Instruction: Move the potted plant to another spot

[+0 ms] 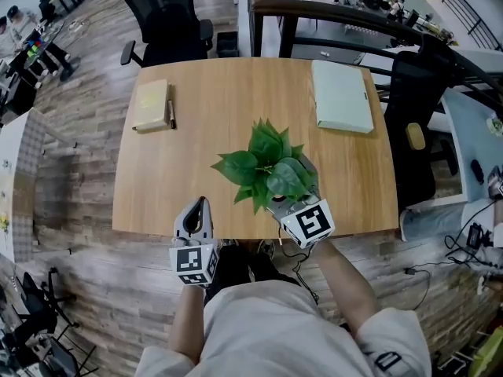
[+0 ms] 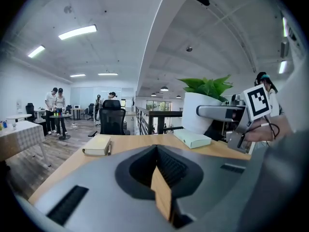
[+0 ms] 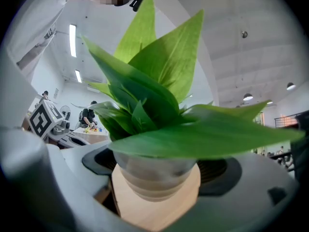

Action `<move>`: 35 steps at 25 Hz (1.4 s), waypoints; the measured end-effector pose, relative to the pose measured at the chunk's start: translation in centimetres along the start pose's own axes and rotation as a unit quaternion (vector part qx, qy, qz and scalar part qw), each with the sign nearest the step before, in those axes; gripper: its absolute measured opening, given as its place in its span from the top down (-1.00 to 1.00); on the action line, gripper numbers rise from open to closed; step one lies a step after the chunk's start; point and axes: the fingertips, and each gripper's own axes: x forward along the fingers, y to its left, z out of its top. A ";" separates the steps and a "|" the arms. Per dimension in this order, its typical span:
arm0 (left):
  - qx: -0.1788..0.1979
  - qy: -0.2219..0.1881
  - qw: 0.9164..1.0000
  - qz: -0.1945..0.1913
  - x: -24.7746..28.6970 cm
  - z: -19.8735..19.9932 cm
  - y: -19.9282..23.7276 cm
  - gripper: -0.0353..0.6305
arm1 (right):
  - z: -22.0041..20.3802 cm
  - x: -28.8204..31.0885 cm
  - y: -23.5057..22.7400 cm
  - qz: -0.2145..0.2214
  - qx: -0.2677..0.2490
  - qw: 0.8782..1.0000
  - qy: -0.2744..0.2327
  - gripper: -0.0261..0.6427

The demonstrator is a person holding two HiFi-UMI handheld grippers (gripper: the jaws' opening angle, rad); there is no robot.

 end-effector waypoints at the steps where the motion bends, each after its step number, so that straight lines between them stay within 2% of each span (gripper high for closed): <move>1: -0.002 0.002 1.000 0.004 -0.3 -0.2 0.2 0.86 | -0.1 0.0 0.4 0.004 0.001 1.000 0.002 -0.59; 9: -0.013 0.014 1.000 0.023 -0.6 -1.6 1.6 0.86 | -1.9 1.6 2.1 0.030 0.015 0.999 0.016 -0.59; 17: -0.017 0.036 0.999 0.036 0.1 -3.2 4.9 0.86 | -4.3 5.1 3.4 0.046 0.030 0.998 0.028 -0.59; 35: -0.024 0.071 0.997 -0.010 7.5 -4.0 14.4 0.86 | -10.1 18.3 3.9 0.026 0.060 0.995 0.072 -0.59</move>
